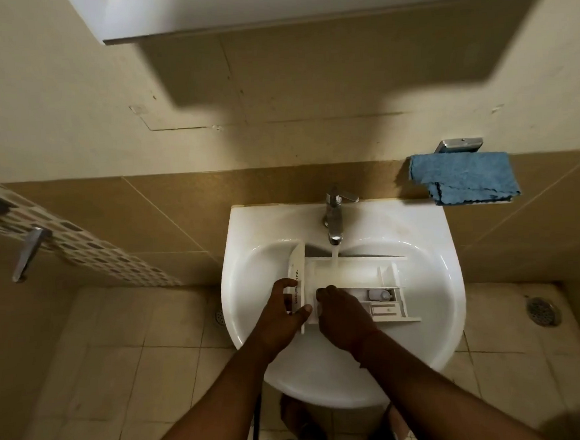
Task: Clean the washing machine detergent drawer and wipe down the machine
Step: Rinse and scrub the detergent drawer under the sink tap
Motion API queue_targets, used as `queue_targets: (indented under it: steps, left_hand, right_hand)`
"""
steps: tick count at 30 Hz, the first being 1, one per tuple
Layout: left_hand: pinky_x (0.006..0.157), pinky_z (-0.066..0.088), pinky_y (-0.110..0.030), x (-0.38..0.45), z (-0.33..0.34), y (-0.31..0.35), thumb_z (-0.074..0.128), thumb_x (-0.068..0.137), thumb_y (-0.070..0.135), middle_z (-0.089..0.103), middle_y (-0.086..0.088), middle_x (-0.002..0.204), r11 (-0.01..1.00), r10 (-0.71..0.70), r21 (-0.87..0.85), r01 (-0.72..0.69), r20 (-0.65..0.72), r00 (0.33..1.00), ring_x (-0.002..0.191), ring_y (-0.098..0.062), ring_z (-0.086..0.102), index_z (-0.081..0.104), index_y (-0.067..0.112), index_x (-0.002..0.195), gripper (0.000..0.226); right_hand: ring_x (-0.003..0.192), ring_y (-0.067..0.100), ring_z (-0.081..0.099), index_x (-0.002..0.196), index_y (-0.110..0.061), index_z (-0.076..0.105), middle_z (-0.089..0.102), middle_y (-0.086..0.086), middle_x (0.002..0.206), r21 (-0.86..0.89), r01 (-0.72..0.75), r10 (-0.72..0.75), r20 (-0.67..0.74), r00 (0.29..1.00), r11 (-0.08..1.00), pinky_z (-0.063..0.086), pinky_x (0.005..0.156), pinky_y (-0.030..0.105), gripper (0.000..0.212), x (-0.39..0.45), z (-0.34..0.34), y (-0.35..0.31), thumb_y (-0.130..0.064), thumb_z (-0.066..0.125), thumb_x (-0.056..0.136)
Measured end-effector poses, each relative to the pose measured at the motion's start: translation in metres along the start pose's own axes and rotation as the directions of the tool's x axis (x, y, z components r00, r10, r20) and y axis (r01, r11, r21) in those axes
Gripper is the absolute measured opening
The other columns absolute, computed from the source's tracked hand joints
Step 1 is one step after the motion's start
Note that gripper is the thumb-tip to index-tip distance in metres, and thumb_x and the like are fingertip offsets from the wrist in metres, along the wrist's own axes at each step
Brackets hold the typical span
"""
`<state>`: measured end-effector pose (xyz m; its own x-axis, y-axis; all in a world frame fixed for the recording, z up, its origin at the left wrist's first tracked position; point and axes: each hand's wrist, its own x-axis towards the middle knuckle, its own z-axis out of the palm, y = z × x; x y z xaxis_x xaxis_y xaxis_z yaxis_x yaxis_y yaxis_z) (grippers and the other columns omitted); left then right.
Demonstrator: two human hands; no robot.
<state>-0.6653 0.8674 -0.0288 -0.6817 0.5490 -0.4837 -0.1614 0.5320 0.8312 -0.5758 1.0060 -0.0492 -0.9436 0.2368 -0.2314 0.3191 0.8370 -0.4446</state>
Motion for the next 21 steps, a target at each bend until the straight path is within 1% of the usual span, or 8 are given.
queue_targets:
  steps: [5,7,10,12,13,15,17,21]
  left_hand:
    - [0.069,0.051,-0.017,0.0,-0.001,-0.003,0.069,0.09,0.024,0.056,-0.002,0.122,1.0,-0.008,-0.007,0.008,0.008,1.0,0.109,-0.015,0.057,0.038,0.041,0.125,0.05]
    - [0.069,0.05,-0.016,0.0,-0.001,-0.003,0.069,0.09,0.024,0.055,-0.002,0.122,1.0,-0.01,-0.018,0.011,0.006,1.0,0.109,-0.014,0.056,0.039,0.04,0.125,0.049]
    - [0.07,0.05,-0.016,0.0,-0.001,-0.001,0.068,0.091,0.023,0.055,-0.002,0.122,1.0,-0.01,-0.018,0.01,0.007,1.0,0.108,-0.014,0.056,0.039,0.038,0.126,0.048]
    - [0.072,0.051,-0.018,-0.001,-0.001,-0.001,0.069,0.091,0.023,0.055,-0.004,0.121,1.0,-0.006,-0.022,0.007,0.009,1.0,0.108,-0.015,0.056,0.04,0.037,0.126,0.048]
    - [0.075,0.052,-0.02,-0.001,-0.001,-0.001,0.069,0.09,0.022,0.056,-0.005,0.121,1.0,-0.006,-0.027,0.006,0.009,1.0,0.108,-0.016,0.057,0.04,0.037,0.126,0.048]
    - [0.082,0.054,-0.028,-0.001,0.0,-0.002,0.069,0.09,0.022,0.057,-0.007,0.121,1.0,-0.004,-0.031,0.005,0.002,1.0,0.11,-0.019,0.057,0.041,0.037,0.125,0.047]
    - [0.083,0.055,-0.029,-0.001,0.0,-0.003,0.068,0.09,0.024,0.056,-0.007,0.123,0.999,-0.005,-0.032,0.005,-0.006,1.0,0.111,-0.02,0.057,0.041,0.037,0.126,0.047]
    - [0.071,0.052,-0.019,-0.001,0.0,-0.003,0.068,0.091,0.024,0.056,-0.004,0.124,0.999,0.0,-0.039,0.0,0.001,1.0,0.11,-0.017,0.057,0.04,0.038,0.127,0.048]
  right_hand:
    - [0.111,0.028,0.06,0.116,-0.018,0.062,0.062,0.007,0.118,-0.152,-0.119,0.147,0.187,0.971,0.981,0.047,0.092,0.038,0.034,-0.007,-0.032,0.052,-0.041,0.044,0.098]
    - [0.095,0.027,0.065,0.092,-0.017,0.068,0.068,0.009,0.098,0.127,-0.315,0.291,0.177,0.94,0.941,0.049,0.079,0.031,0.025,0.0,-0.053,0.051,-0.033,0.049,0.096]
    - [0.066,0.023,0.06,0.079,-0.01,0.063,0.062,0.013,0.075,0.905,-0.394,0.545,0.252,0.799,0.159,0.052,0.063,0.029,0.021,0.034,-0.073,0.029,-0.014,0.049,0.094]
    - [0.074,0.023,0.061,0.09,-0.002,0.059,0.06,0.017,0.085,0.876,-0.225,0.427,0.415,0.803,-0.427,0.056,0.083,0.036,0.018,0.055,-0.074,0.018,-0.008,0.045,0.099]
    - [0.082,0.024,0.062,0.096,-0.001,0.058,0.061,0.017,0.093,0.829,-0.228,0.364,0.449,0.816,-0.511,0.054,0.092,0.037,0.016,0.063,-0.069,0.013,-0.005,0.044,0.099]
    - [0.09,0.022,0.064,0.105,-0.001,0.059,0.062,0.014,0.102,0.909,-0.321,0.325,0.398,0.858,-0.267,0.054,0.094,0.035,0.016,0.065,-0.057,0.0,-0.003,0.044,0.099]
    - [0.098,0.019,0.066,0.11,-0.013,0.064,0.067,0.009,0.106,0.929,-0.247,0.299,0.162,0.94,0.275,0.053,0.095,0.039,0.022,0.051,-0.038,-0.015,-0.011,0.044,0.101]
    - [0.122,0.015,0.051,0.138,-0.015,0.05,0.055,0.005,0.134,0.34,0.226,-0.171,-0.184,0.968,0.913,0.042,0.106,0.028,0.041,-0.006,0.002,-0.003,-0.013,0.052,0.097]
